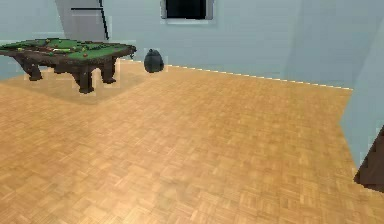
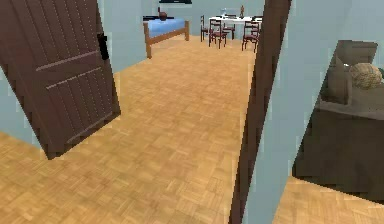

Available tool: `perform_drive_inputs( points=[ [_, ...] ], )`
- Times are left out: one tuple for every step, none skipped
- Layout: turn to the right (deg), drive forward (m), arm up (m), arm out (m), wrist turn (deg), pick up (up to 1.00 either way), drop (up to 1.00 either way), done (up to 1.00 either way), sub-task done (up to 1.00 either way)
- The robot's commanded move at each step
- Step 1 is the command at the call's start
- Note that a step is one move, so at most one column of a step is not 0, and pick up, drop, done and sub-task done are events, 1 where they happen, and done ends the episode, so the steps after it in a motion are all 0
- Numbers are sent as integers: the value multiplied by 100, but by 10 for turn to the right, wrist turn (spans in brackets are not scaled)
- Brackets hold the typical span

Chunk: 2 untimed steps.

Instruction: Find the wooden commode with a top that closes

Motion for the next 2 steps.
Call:
perform_drive_inputs(
  points=[
    [-60, 0, 0, 0, 0, 0, 0, 0, 0],
    [0, 50, 0, 0, 0, 0, 0, 0, 0]
  ],
)
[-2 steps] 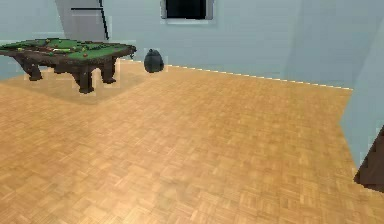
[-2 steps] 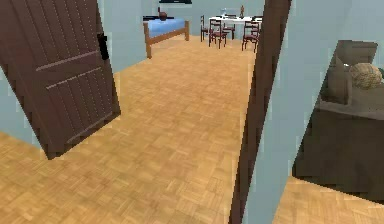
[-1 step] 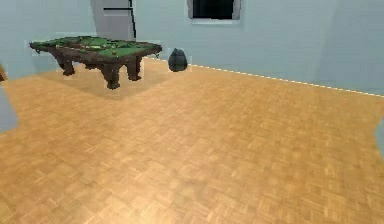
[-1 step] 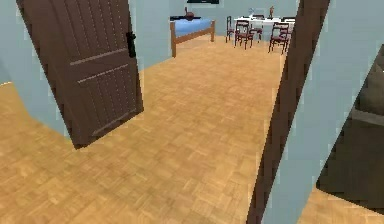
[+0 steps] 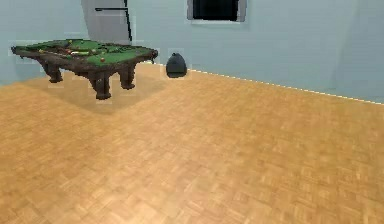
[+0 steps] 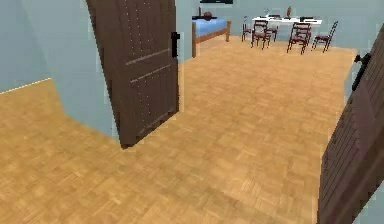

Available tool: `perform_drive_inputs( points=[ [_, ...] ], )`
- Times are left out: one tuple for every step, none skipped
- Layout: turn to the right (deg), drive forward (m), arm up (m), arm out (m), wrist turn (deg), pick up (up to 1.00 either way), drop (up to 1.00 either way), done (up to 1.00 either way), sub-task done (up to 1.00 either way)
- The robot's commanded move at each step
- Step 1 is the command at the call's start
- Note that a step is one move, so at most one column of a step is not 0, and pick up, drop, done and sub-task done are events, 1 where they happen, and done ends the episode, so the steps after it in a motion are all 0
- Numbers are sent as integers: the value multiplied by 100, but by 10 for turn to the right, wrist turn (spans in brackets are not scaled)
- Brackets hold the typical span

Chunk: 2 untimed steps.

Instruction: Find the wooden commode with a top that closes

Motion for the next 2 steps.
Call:
perform_drive_inputs(
  points=[
    [-450, 0, 0, 0, 0, 0, 0, 0, 0],
    [-240, 0, 0, 0, 0, 0, 0, 0, 0]
  ],
)
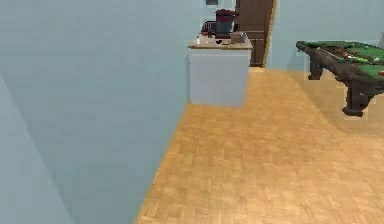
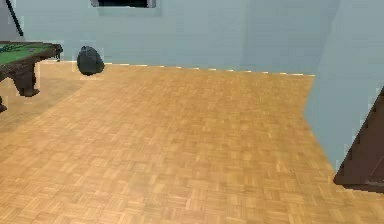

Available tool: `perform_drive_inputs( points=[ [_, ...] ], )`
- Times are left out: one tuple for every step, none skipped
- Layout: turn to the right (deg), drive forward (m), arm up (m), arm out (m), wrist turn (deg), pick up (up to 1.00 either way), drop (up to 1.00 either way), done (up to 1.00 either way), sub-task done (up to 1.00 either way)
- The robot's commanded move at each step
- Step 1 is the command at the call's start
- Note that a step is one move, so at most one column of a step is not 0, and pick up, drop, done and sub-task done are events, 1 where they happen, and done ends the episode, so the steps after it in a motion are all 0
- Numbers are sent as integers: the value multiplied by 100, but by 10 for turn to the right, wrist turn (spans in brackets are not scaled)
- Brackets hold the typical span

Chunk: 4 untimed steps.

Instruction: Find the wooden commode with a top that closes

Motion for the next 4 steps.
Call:
perform_drive_inputs(
  points=[
    [0, 40, 0, 0, 0, 0, 0, 0, 0],
    [270, 0, 0, 0, 0, 0, 0, 0, 0],
    [0, 100, 0, 0, 0, 0, 0, 0, 0],
    [30, 0, 0, 0, 0, 0, 0, 0, 0]
  ],
)
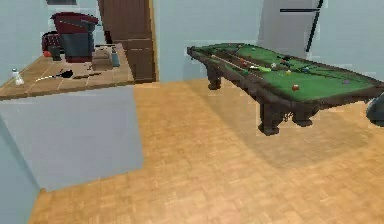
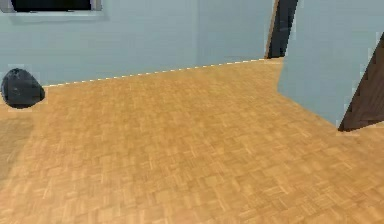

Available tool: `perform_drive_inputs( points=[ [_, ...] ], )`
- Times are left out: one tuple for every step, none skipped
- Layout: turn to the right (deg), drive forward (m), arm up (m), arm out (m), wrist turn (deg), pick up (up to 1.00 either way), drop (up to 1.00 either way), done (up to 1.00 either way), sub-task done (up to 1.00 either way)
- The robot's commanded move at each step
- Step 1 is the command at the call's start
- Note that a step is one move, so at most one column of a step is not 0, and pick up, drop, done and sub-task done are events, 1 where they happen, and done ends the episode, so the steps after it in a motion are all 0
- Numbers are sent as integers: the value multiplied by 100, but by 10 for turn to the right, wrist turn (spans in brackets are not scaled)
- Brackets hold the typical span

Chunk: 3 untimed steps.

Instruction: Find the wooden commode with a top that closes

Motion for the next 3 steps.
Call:
perform_drive_inputs(
  points=[
    [0, 100, 0, 0, 0, 0, 0, 0, 0],
    [0, 45, 0, 0, 0, 0, 0, 0, 0],
    [-180, 0, 0, 0, 0, 0, 0, 0, 0]
  ],
)
